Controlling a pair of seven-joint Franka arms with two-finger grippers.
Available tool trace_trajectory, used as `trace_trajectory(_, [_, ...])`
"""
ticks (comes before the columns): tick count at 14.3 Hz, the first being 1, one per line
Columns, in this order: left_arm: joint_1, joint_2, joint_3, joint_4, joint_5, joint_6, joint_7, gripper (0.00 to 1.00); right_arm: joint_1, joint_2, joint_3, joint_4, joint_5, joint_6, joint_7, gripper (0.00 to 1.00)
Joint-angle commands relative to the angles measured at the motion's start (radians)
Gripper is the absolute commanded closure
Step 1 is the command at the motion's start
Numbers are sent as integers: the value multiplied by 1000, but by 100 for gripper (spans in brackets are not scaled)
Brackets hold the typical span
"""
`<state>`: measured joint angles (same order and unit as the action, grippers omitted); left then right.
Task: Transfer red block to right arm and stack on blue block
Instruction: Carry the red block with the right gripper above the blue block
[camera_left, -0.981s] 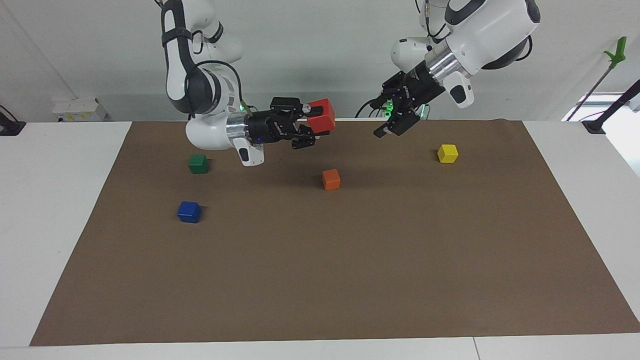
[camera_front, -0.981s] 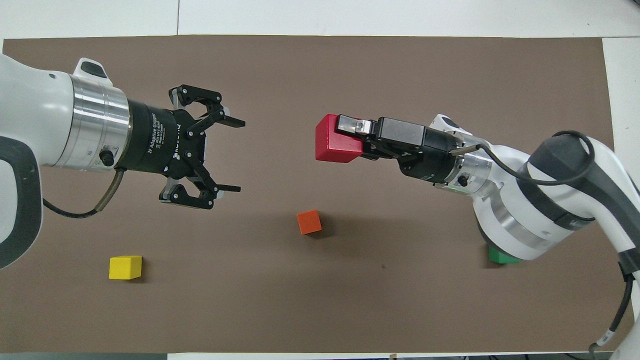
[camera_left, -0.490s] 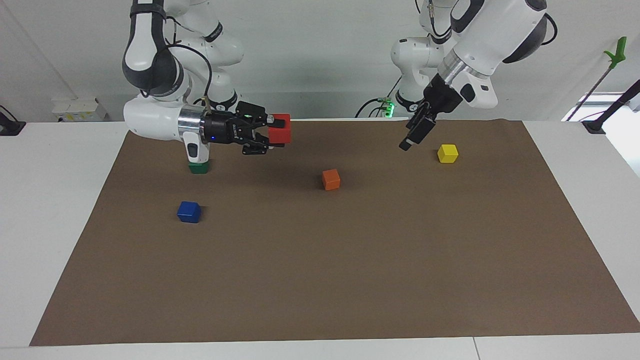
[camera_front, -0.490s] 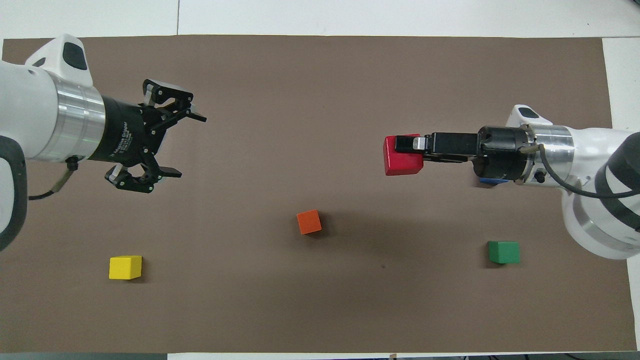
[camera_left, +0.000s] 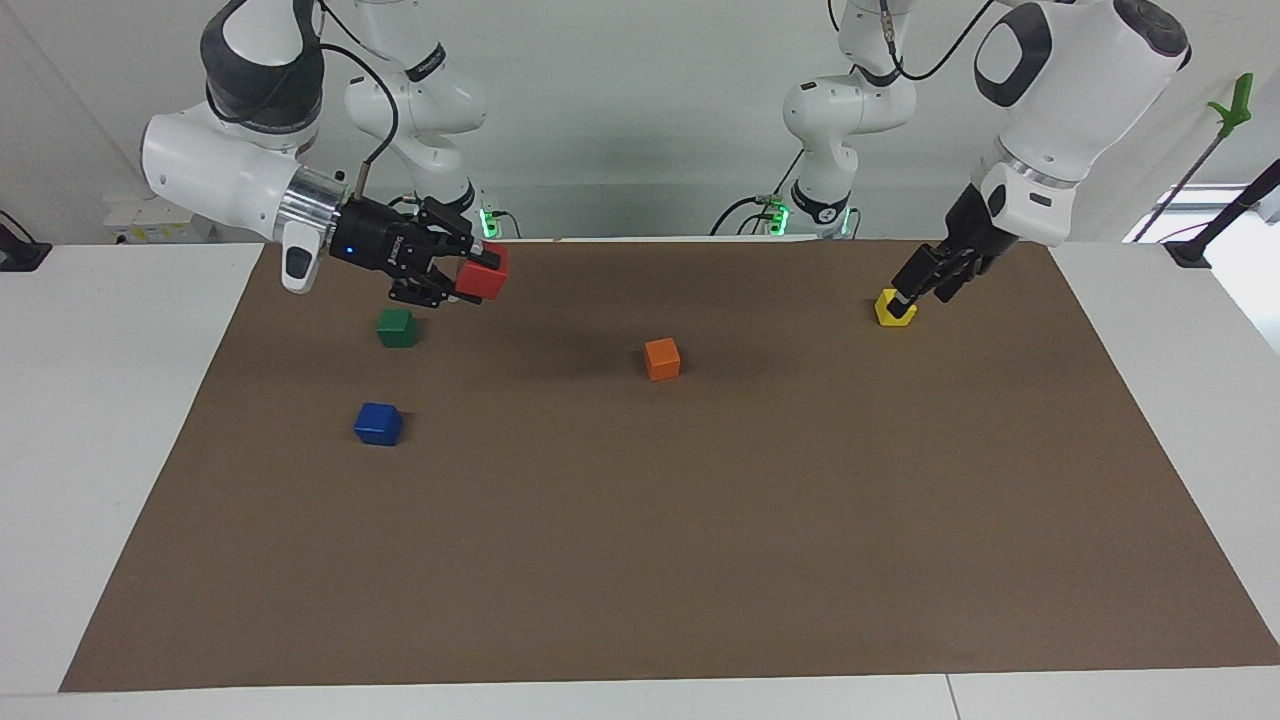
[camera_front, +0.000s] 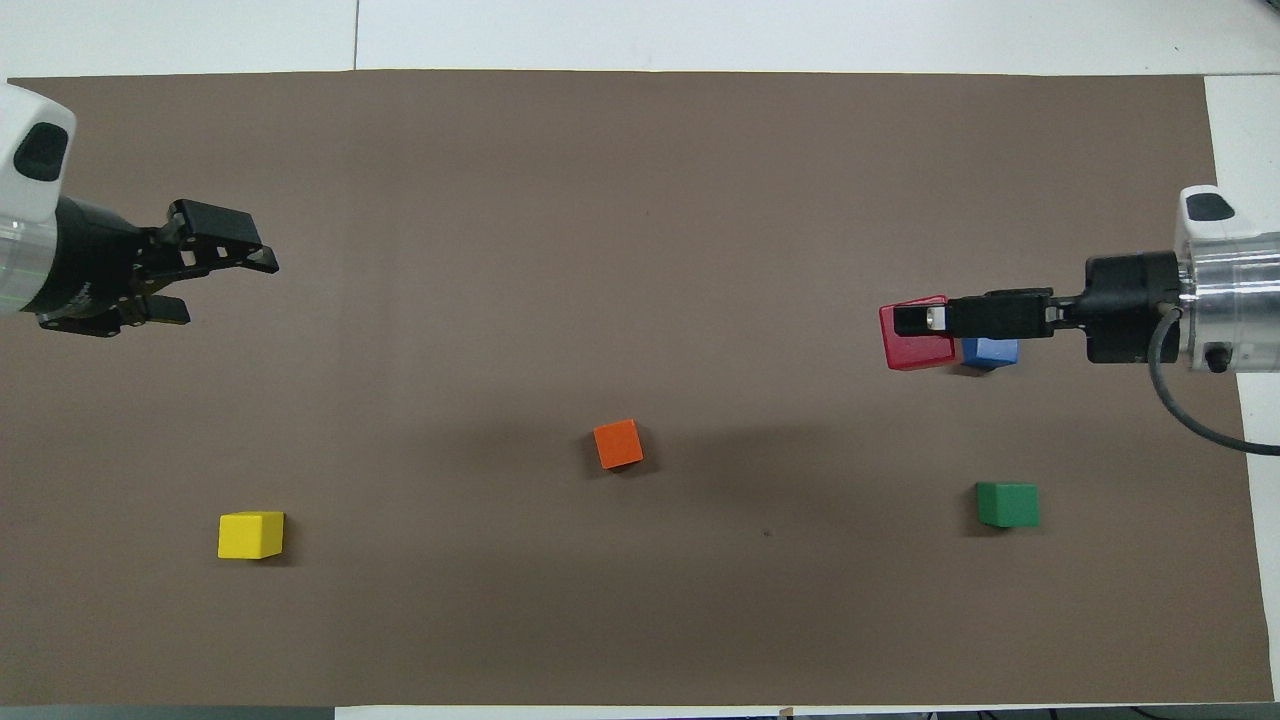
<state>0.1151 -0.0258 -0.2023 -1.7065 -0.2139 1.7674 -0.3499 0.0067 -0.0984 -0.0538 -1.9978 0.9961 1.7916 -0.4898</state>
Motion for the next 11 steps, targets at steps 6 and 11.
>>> trace_trajectory(6, [98, -54, -6, -62, 93, 1, 387, 0, -53, -35, 9, 48, -460, -24, 109, 100])
trace_trajectory(11, [98, -45, -6, -45, 106, -2, 373, 0, -37, -30, 22, 47, -804, 8, 278, 100])
